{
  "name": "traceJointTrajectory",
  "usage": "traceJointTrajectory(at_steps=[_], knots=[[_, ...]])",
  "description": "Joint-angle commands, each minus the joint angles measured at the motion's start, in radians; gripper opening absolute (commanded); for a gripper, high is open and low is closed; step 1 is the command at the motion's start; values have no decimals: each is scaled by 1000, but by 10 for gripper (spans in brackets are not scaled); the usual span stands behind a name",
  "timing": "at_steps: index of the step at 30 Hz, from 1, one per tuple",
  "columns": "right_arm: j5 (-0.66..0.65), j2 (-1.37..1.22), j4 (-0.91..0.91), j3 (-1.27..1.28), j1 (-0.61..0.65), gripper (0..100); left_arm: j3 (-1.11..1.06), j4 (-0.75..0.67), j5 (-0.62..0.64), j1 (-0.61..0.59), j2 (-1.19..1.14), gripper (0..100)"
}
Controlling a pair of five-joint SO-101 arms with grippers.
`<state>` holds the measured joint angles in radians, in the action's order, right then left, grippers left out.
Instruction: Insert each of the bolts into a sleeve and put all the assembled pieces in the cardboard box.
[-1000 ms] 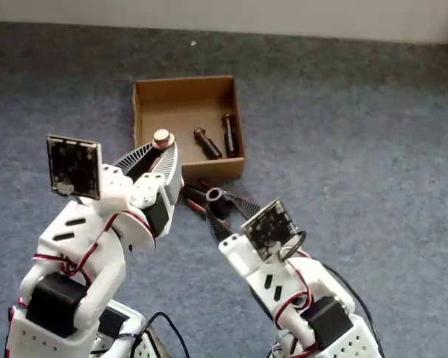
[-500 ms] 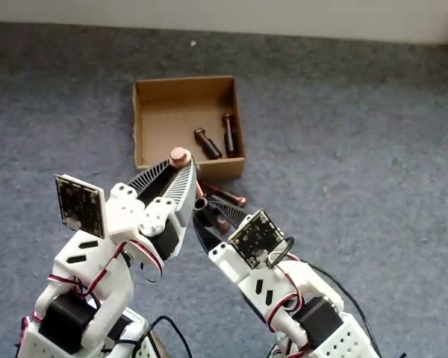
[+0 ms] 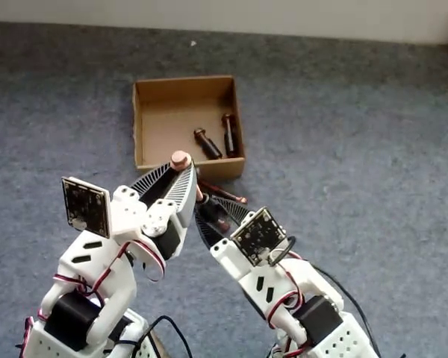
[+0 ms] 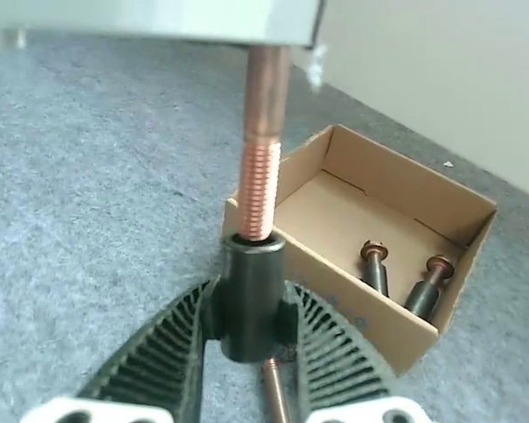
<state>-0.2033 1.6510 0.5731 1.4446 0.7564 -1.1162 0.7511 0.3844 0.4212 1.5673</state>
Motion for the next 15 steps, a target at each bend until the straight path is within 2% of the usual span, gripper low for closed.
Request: traceJointTrajectory(at_steps=[1,9,15], knots=[[-2,19,-48,-19,-31,6,-12,-15,12,56,-5,6],[-2,19,-47,-16,-28,6,-15,-15,11,64,-5,6],[-2,19,-47,-18,-56,6,-88,-107,-120,136,-5,6]])
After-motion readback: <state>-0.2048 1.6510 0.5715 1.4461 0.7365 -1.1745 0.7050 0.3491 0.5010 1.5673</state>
